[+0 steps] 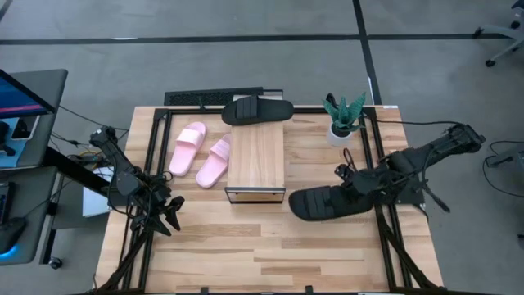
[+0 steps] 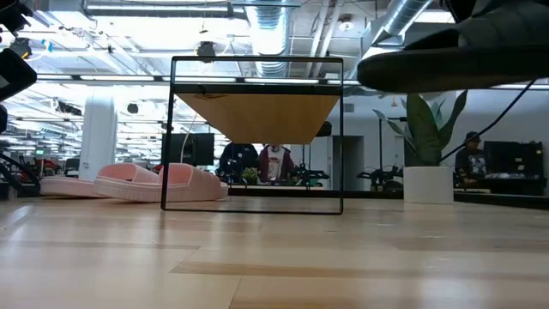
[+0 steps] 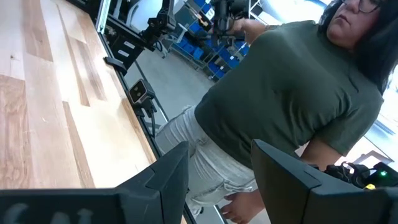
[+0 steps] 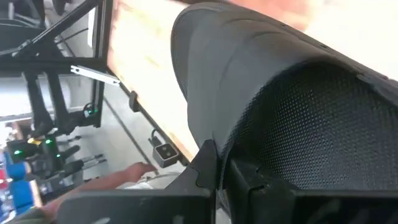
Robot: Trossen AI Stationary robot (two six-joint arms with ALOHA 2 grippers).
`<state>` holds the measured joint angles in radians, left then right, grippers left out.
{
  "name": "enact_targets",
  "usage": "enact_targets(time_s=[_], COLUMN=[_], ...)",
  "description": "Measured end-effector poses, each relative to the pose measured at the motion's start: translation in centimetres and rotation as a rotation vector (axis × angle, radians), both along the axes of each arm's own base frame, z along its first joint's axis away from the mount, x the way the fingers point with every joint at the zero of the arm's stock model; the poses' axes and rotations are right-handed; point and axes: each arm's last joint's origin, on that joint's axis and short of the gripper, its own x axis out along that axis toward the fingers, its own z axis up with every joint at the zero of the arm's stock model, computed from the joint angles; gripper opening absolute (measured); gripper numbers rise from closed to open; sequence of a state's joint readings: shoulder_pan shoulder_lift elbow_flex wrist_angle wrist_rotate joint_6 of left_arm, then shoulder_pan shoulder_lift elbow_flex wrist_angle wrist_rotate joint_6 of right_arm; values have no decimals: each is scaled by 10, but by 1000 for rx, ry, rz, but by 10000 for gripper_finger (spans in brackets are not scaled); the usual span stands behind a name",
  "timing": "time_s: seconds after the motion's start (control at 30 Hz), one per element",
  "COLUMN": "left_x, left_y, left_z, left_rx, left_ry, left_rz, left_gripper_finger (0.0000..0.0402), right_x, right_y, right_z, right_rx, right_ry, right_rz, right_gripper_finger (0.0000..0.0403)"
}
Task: Pick and place slides into the shelf
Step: Put the black slide on the shelf
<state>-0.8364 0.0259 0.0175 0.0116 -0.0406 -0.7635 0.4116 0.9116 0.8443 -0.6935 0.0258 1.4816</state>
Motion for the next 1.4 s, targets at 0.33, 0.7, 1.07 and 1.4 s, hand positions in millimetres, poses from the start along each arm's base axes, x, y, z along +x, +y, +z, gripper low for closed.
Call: enact_targets(time_s=[0.33, 0.7, 1.07, 1.4], left_x=[0, 0, 0, 0], left_y=[0, 0, 0, 0], left_z=[0, 0, 0, 0], left_rx=[0, 0, 0, 0], left_ry=[0, 0, 0, 0], left_rz=[0, 0, 0, 0], left_gripper_finger=[162, 162, 162, 162], right_x=[-6, -33, -49, -64], right_y=[-28, -51, -55, -56], right_z=[45, 74, 73, 29], right_rx=[-154, -337, -474, -427], right_ry=[-35, -264, -319, -497], right_rz=[15, 47, 106, 77], right_gripper_finger=[1, 1, 1, 1])
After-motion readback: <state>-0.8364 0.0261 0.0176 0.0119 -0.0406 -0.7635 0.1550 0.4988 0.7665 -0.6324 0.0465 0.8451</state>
